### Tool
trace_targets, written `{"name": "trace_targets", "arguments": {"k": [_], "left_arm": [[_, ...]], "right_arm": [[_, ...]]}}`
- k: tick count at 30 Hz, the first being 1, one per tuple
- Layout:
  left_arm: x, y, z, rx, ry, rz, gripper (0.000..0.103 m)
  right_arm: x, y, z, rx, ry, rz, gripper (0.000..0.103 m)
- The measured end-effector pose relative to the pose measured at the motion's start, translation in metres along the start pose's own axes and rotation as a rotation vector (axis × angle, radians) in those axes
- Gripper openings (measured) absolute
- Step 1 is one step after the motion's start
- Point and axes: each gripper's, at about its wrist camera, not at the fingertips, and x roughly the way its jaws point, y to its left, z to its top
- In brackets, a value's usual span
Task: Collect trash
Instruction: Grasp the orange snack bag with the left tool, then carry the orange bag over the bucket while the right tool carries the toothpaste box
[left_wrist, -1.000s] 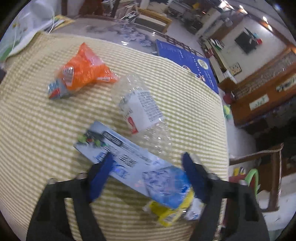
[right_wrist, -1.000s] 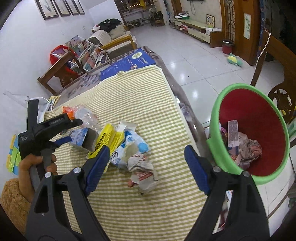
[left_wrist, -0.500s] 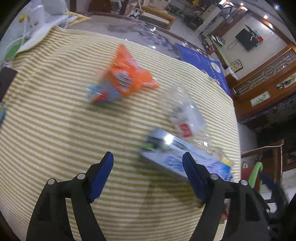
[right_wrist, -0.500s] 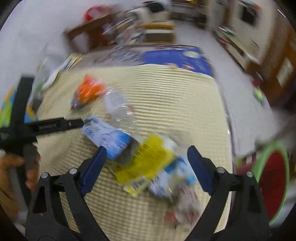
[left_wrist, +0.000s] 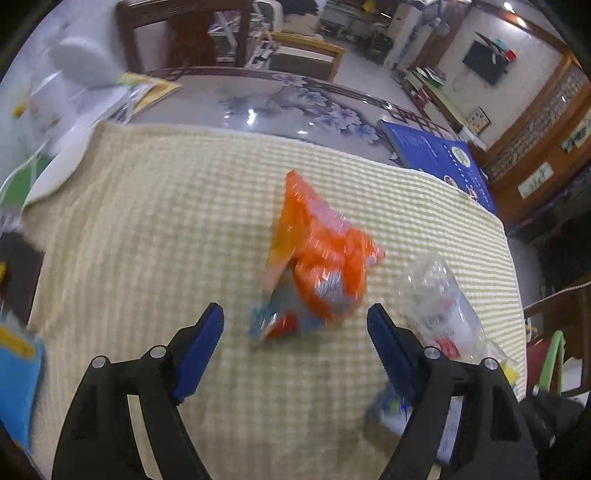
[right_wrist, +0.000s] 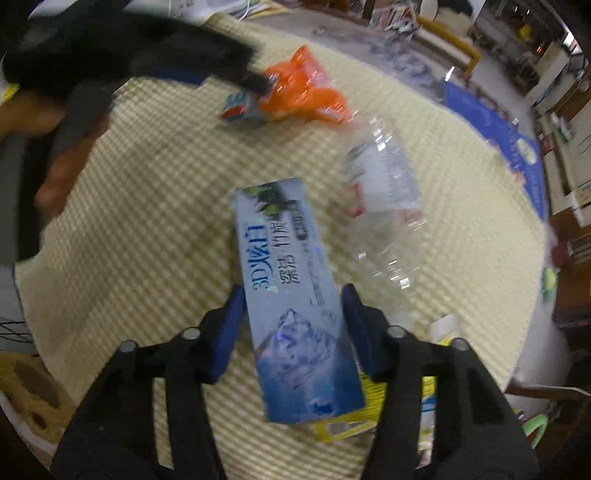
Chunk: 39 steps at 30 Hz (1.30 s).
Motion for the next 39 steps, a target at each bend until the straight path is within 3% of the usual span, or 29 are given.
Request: {"name": "trace_targets", "arguments": {"k": [8,15,20,27,39], "left_arm": [[0.048,-0.011,0.025,0.051,0.064,-0.024,0.077],[0.048,-0.007,0.017,0.038,0.036,-0.028,0.058],[0.015,0.005,0.003,-0.016,-0.037,-0.004,0.054],[-0.062,-0.017,-0.032,0.081,-0.184,0.044,0.054],[-0.131,-0.088,-0.079,0.232,-0.279,-0.006,0.055]], "right_arm": [[0.008,-0.005,0.005,0.118,-0.038,0.059,0.051],[0.009,-0.002,0.003,0.163,-0.056,0.068,0.049],[-0.020,0.000,-0.015,0.244,-0.142,0.091,0.049],[-0.058,-0.003,-0.043,0.409,-0.254,0.115,0.049],[-0.127,-0.012,-0.095,0.573,-0.446,0.042,0.049]]}}
